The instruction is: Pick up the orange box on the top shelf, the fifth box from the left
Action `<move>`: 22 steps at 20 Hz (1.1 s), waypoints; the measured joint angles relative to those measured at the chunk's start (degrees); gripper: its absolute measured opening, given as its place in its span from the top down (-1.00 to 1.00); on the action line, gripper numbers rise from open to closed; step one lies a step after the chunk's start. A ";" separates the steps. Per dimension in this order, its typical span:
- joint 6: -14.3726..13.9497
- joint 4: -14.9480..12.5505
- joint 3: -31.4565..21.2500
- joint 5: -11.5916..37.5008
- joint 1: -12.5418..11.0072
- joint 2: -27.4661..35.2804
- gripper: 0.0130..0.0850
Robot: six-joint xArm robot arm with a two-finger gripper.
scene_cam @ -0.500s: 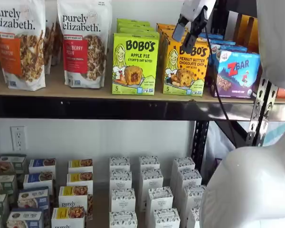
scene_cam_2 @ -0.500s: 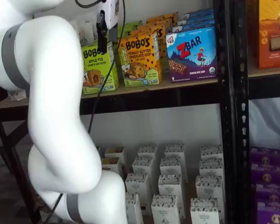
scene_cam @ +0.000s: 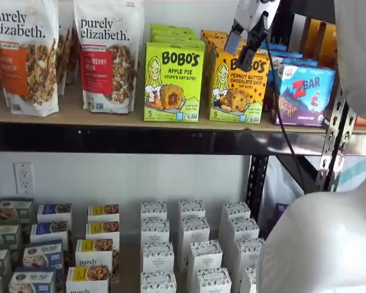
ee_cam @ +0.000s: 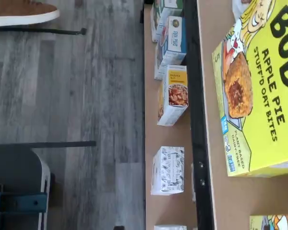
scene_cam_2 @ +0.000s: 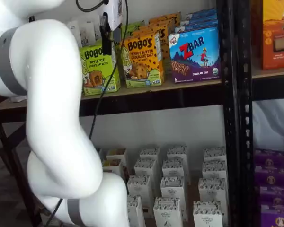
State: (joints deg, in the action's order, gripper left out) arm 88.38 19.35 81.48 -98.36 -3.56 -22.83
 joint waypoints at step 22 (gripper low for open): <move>5.13 -0.43 9.94 3.80 -5.23 9.50 -1.00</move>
State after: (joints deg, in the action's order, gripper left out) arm 93.50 18.92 91.42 -94.55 -8.79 -13.33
